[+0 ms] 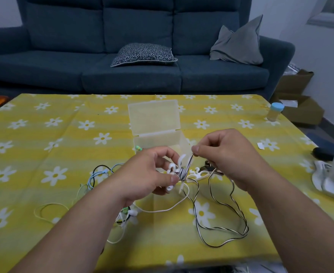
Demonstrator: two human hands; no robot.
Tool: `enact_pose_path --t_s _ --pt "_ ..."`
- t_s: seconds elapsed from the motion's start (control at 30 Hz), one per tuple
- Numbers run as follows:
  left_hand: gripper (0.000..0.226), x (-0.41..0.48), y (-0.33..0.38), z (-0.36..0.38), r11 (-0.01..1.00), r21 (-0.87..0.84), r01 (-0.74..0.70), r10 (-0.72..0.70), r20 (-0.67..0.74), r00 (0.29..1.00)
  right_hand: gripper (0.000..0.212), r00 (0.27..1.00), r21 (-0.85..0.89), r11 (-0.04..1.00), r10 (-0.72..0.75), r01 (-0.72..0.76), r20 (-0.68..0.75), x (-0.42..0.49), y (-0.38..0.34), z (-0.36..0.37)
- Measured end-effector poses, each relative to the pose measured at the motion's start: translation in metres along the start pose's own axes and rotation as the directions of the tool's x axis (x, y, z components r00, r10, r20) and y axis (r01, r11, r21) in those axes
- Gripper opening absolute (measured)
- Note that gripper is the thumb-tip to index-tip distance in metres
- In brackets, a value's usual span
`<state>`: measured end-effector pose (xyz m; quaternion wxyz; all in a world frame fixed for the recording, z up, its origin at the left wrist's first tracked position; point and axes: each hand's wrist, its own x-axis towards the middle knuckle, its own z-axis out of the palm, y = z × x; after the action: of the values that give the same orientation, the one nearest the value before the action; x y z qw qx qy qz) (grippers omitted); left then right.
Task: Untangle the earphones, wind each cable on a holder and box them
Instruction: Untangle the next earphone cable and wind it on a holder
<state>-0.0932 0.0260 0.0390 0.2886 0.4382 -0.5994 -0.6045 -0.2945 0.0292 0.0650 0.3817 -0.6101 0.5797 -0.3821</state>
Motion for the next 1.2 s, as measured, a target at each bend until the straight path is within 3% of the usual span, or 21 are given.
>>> enact_pose_path --t_s 0.2,0.3,0.43,0.57,0.77,0.9,1.03,1.13,1.2 --pt "0.028 -0.002 0.002 0.001 1.000 0.012 0.004 -0.005 0.082 0.997 0.023 0.998 -0.016 0.999 0.030 -0.029 0.046 0.000 0.001 0.003" --pt "0.029 -0.005 0.008 0.003 0.996 -0.074 -0.053 0.061 0.105 0.993 0.028 0.986 0.101 0.984 0.141 -0.150 0.089 0.000 0.002 0.005" --pt "0.029 -0.005 0.011 0.004 0.959 -0.246 -0.138 0.135 -0.028 0.990 0.051 0.941 0.162 0.947 0.233 -0.277 0.244 -0.004 0.005 0.021" --pt "0.027 0.001 0.005 0.001 0.948 -0.258 -0.187 0.137 -0.198 0.971 0.037 0.913 0.178 0.937 0.231 -0.302 0.336 -0.007 0.007 0.035" --pt "0.025 0.006 0.004 -0.001 0.934 -0.289 -0.210 0.106 -0.336 0.936 0.036 0.875 0.122 0.950 0.210 -0.288 0.436 -0.012 0.004 0.032" --pt "0.024 0.008 -0.001 -0.006 0.975 -0.130 -0.178 0.112 -0.405 0.907 0.027 0.862 0.099 0.972 0.141 -0.215 0.487 -0.013 -0.002 0.024" --pt "0.027 0.010 -0.005 -0.001 0.981 0.105 -0.161 0.188 -0.348 0.918 0.020 0.892 0.119 0.986 0.050 -0.115 0.449 -0.013 -0.010 0.016" --pt "0.030 0.010 -0.008 0.001 0.948 0.280 -0.151 0.235 -0.296 0.926 0.027 0.939 -0.131 0.991 0.016 0.031 0.343 -0.012 -0.011 0.016" --pt "0.031 0.009 -0.009 0.002 0.940 0.305 -0.151 0.235 -0.259 0.937 0.021 0.978 -0.290 0.954 -0.013 0.075 0.210 -0.008 -0.010 0.014"
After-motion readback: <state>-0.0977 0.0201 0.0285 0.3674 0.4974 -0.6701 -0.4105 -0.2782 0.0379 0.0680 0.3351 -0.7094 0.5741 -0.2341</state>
